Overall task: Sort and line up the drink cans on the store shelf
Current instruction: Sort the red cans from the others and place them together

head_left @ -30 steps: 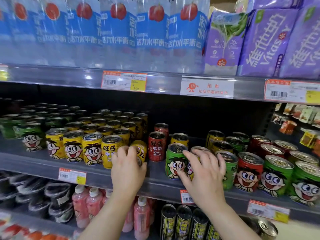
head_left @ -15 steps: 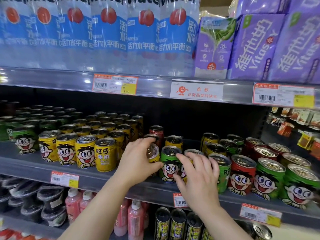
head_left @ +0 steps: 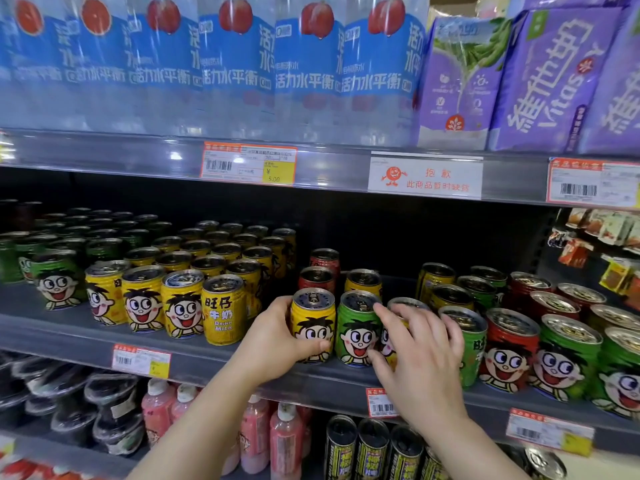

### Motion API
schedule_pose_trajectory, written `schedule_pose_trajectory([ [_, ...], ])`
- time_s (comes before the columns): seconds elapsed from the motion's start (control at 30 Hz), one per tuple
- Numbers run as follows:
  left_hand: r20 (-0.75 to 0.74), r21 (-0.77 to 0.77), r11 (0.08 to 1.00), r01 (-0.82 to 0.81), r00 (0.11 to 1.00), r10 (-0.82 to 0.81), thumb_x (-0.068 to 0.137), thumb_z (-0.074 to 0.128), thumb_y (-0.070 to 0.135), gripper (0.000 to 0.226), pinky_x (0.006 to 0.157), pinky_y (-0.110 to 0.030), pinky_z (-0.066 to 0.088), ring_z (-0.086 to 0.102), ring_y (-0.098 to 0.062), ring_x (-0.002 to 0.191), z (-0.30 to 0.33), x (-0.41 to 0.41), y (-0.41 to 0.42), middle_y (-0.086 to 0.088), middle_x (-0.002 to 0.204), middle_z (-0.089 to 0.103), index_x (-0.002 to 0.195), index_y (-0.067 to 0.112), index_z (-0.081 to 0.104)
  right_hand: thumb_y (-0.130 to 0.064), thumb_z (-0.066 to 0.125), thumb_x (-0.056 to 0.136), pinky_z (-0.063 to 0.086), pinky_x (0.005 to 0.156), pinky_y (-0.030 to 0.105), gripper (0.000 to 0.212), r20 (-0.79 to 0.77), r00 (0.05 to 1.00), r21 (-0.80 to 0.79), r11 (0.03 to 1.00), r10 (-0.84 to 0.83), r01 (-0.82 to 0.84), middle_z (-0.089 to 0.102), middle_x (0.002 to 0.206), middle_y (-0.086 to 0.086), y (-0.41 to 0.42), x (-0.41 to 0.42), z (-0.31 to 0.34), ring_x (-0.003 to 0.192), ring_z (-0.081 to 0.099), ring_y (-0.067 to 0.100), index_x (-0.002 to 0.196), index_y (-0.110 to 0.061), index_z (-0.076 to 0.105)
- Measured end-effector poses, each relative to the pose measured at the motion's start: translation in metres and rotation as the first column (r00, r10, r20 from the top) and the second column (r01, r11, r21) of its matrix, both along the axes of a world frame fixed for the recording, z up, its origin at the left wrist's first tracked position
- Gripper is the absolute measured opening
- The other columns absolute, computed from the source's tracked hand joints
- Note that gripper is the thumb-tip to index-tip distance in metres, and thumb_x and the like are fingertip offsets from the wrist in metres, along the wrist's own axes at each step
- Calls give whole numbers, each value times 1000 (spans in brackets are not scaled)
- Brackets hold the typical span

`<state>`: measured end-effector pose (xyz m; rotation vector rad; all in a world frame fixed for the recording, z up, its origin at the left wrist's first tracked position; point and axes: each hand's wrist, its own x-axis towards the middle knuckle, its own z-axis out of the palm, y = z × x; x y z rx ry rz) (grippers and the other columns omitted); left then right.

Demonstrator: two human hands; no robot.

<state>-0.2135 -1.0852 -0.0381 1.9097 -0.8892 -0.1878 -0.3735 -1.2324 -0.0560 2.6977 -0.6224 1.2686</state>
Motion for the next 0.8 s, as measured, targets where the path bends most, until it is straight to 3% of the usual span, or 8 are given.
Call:
schedule_pose_trajectory([
  [0.2,-66,-13,997,82,994,-82,56,90,30,77,85,-30,55,67,-2,91,1,10,0,9,102,70,122,25,51,-39,79,67,18,108,42,65,34,999,12,1000,6,-6,58,117,-5,2,-2,2,115,43,16,126,-27,55],
  [0.47,-46,1,995,96,994,-96,58,89,27,74,70,-14,49,65,0,87,3,10,1,8,98,69,121,25,50,-45,72,73,11,110,45,51,31,994,69,992,-104,101,55,120,-9,-1,-13,14,119,45,20,121,-33,58],
  [0.63,-32,-6,994,107,994,-108,59,89,27,77,68,-12,46,63,1,88,5,9,3,11,99,67,125,23,48,-49,71,72,13,109,44,54,40,991,92,988,-131,127,56,118,-8,5,-4,19,118,44,19,121,-32,56],
  [0.73,-33,-11,993,115,993,-115,58,89,30,84,73,-16,49,63,-1,93,4,10,5,11,105,66,131,23,46,-51,73,70,15,108,44,60,68,981,104,979,-183,176,56,119,-6,0,-10,22,119,43,20,123,-32,55],
  [0.8,-2,-12,995,104,995,-104,57,88,34,93,85,-26,52,60,-5,103,6,10,6,10,118,61,136,23,41,-51,74,68,19,107,45,62,92,970,122,970,-224,212,55,120,-5,-5,-20,23,119,40,19,124,-32,54],
])
